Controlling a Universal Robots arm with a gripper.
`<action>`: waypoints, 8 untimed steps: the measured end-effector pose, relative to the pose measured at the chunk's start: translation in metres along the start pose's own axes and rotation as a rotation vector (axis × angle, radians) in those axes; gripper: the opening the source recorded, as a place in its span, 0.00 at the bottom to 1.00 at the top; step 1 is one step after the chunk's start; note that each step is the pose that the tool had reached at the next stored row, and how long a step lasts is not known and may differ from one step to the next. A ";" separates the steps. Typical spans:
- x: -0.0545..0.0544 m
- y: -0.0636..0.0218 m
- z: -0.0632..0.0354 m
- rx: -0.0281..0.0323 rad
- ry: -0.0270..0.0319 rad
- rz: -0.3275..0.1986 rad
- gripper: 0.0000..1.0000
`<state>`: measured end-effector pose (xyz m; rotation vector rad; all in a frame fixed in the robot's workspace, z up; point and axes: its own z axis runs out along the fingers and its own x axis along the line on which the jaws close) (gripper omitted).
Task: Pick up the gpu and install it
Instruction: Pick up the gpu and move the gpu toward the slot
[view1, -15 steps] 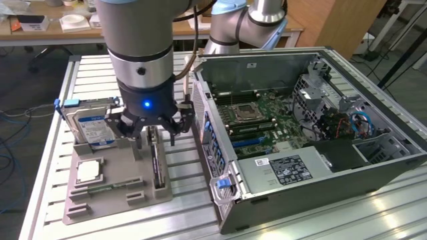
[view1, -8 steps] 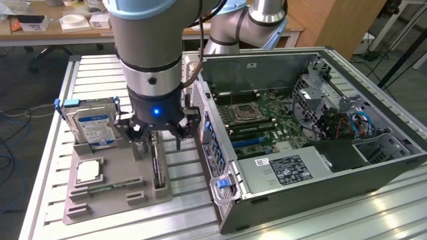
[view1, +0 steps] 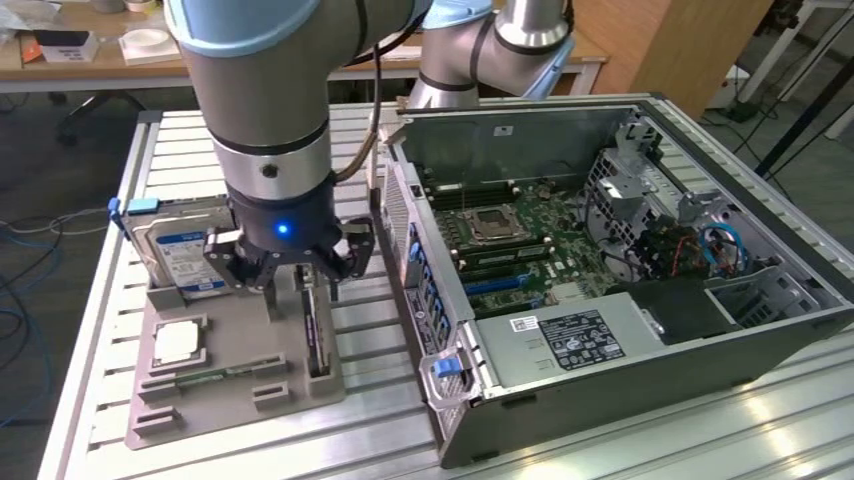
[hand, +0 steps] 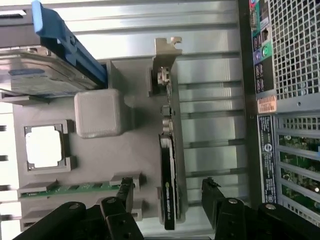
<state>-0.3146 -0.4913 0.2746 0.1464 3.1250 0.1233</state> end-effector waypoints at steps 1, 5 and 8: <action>0.000 0.0016 0.0011 -0.0044 0.0004 0.000 0.66; 0.000 0.0051 0.0074 -0.0140 0.0012 0.000 0.66; -0.001 0.0045 0.0129 -0.0139 0.0013 -0.001 0.66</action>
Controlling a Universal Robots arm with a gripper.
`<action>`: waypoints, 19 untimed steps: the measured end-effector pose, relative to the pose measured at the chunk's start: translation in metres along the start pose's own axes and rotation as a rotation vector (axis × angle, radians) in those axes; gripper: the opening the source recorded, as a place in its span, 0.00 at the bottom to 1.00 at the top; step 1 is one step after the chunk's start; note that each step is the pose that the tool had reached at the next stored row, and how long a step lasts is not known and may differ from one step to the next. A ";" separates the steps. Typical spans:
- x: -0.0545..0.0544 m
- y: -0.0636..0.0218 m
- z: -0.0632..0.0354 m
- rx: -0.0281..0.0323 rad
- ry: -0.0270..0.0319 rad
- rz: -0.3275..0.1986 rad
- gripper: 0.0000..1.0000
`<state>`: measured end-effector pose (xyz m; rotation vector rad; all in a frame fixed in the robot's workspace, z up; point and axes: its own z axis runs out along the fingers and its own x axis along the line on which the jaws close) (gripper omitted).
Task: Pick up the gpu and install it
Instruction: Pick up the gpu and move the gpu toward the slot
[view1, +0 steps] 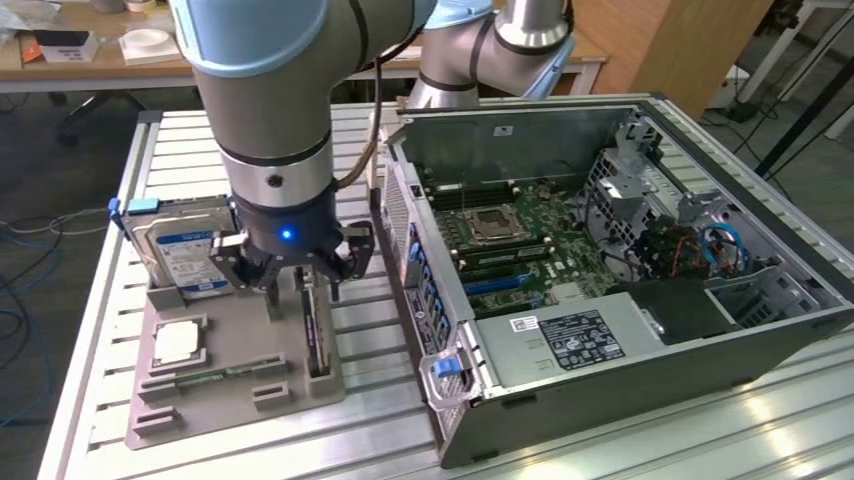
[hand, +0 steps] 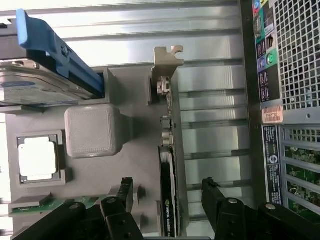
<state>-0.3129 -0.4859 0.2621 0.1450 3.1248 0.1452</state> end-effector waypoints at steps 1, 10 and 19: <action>0.000 -0.0004 0.0018 -0.0001 -0.0001 0.000 0.66; -0.003 -0.0044 0.0178 0.0000 0.0002 -0.002 0.66; -0.003 -0.0059 0.0268 0.0003 0.0003 -0.002 0.65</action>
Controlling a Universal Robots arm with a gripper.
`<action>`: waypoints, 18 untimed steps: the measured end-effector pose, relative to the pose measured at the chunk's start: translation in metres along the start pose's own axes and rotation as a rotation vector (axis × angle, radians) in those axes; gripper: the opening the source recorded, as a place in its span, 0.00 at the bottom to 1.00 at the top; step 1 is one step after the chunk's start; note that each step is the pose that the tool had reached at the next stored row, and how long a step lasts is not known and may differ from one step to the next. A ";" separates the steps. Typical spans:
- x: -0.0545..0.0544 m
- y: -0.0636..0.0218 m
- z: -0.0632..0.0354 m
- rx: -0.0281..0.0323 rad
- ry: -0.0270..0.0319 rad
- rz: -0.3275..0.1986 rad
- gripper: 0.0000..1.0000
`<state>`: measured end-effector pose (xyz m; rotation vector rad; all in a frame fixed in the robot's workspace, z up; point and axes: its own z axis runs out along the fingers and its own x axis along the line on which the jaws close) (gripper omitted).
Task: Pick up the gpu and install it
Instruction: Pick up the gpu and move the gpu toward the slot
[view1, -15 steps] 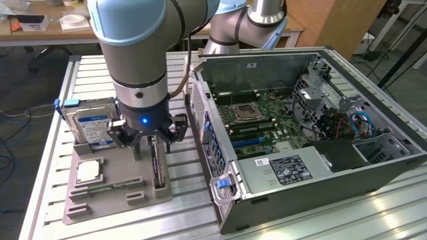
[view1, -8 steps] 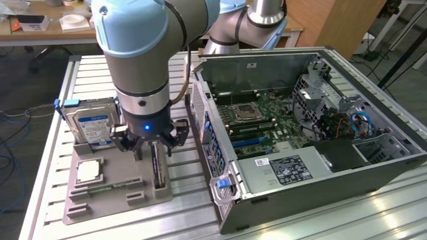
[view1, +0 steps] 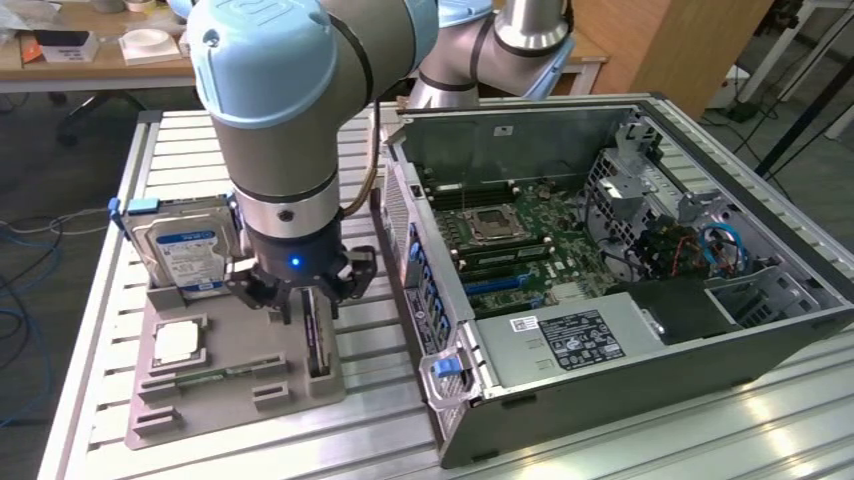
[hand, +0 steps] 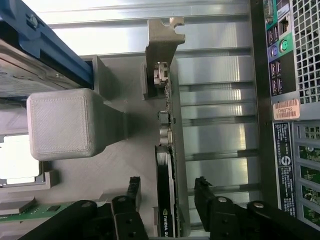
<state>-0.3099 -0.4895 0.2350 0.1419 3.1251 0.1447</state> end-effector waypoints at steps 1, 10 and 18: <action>0.000 0.0000 0.0001 -0.0001 -0.0001 0.000 0.58; -0.002 0.0005 0.0005 -0.0002 -0.0002 0.000 0.42; 0.002 0.0000 0.0018 -0.0067 0.0005 0.000 0.35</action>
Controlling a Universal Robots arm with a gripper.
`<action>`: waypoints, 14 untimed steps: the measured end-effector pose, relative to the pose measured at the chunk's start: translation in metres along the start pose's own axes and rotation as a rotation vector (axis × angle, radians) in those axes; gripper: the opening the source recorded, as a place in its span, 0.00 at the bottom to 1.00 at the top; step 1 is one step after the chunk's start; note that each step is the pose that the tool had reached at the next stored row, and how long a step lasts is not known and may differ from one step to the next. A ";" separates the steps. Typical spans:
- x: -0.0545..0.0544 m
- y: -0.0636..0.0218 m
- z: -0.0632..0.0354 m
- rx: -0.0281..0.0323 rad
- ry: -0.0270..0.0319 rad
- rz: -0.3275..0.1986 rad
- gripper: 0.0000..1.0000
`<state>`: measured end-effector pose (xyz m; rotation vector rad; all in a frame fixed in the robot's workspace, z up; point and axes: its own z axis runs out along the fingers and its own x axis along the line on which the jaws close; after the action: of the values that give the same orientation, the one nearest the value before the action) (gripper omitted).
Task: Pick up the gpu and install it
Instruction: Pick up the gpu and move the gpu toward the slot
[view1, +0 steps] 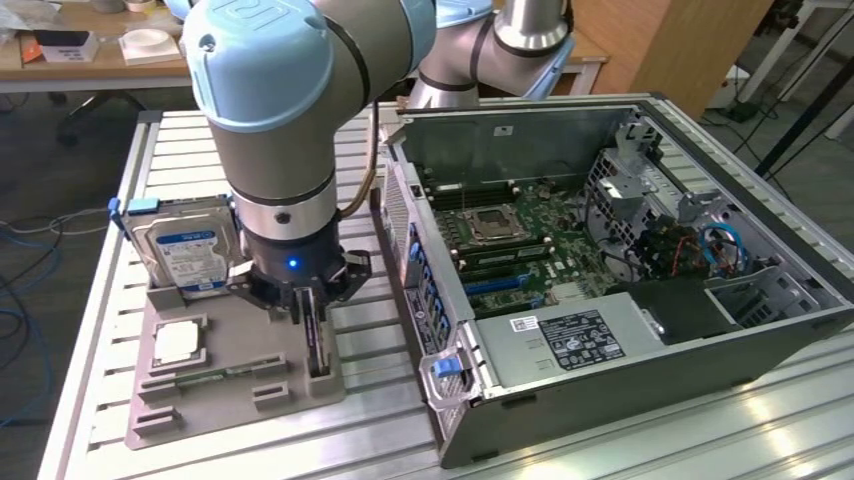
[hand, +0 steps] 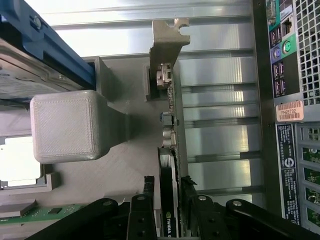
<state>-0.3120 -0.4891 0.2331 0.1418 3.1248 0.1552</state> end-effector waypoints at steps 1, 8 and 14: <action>0.000 0.0000 0.0000 0.0000 0.0000 0.000 0.35; 0.000 0.0000 0.0000 0.0000 0.0000 0.000 0.27; 0.000 0.0000 0.0000 0.0000 0.0000 0.000 0.27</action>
<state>-0.3121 -0.4891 0.2331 0.1419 3.1248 0.1552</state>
